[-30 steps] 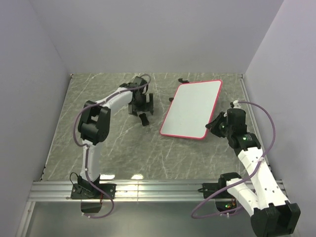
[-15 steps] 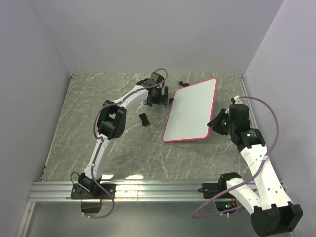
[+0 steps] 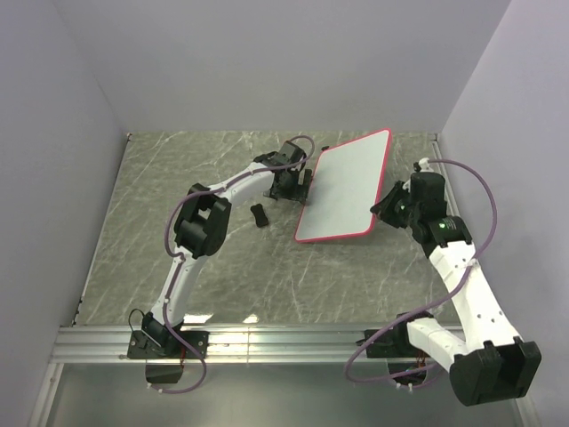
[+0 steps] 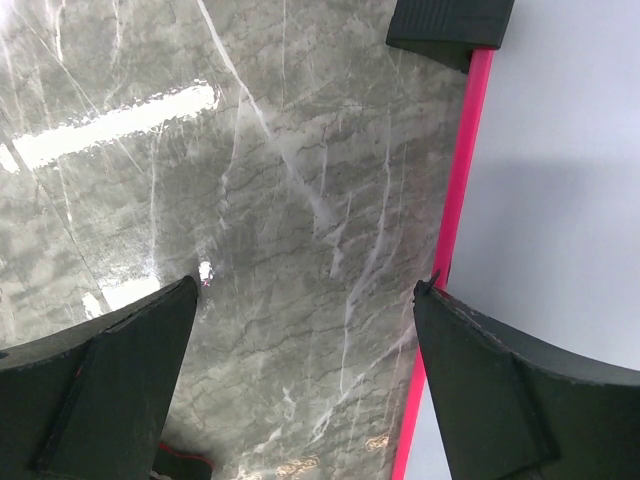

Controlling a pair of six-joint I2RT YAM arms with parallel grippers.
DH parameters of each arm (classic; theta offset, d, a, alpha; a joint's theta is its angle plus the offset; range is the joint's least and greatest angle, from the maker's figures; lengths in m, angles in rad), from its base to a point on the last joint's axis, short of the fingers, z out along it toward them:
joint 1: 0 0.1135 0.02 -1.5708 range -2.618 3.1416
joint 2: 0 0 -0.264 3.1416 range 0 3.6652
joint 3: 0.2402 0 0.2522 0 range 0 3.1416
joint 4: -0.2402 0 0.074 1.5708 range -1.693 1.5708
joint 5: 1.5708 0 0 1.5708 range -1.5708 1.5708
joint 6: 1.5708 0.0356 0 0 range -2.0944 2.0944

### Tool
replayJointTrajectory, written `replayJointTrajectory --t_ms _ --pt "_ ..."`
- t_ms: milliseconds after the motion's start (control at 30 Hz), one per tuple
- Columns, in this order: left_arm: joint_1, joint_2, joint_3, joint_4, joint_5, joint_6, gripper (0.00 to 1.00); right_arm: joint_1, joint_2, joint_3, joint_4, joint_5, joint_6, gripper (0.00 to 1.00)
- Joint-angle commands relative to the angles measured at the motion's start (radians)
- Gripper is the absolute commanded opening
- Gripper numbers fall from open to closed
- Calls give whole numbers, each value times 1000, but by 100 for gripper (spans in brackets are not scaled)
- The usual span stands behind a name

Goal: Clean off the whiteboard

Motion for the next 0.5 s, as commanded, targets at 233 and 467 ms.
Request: replayJointTrajectory --t_ms 233,467 --pt "-45 88 -7 -124 168 -13 97 7 135 83 167 -118 7 10" --pt "-45 94 16 -122 193 -7 97 8 189 91 219 -156 25 31"
